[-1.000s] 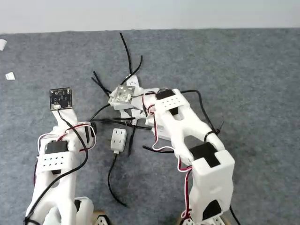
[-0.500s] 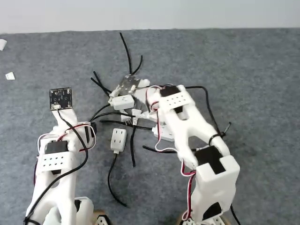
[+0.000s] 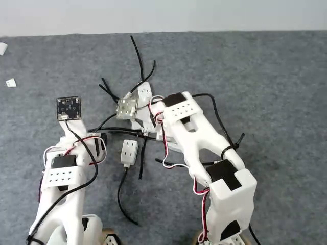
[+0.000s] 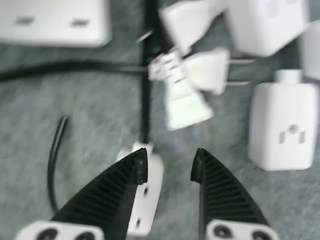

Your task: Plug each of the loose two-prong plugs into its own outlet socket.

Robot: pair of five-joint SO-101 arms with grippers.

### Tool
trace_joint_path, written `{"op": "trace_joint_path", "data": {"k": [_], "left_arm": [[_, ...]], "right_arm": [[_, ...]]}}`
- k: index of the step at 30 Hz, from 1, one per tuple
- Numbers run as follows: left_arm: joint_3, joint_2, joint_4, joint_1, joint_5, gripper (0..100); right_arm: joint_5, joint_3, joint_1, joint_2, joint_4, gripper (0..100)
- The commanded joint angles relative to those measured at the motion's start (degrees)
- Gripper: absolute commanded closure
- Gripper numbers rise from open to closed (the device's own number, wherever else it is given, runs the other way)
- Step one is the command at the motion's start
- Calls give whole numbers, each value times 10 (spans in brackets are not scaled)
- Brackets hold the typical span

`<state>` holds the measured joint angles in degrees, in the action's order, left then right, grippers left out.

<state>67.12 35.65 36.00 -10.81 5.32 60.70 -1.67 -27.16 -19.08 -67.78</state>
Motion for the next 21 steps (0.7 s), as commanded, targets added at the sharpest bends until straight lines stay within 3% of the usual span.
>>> {"op": "trace_joint_path", "data": {"k": [1,10,21], "left_arm": [[-8,12,-14,4,3,792],[-8,12,-14,5,2,792],[-8,12,-14,5,2,792]], "right_arm": [[14,35,18,61,-28,851],[-40,-7,-39,27,88,851],[-42,-8,-68,19,116,851]]}}
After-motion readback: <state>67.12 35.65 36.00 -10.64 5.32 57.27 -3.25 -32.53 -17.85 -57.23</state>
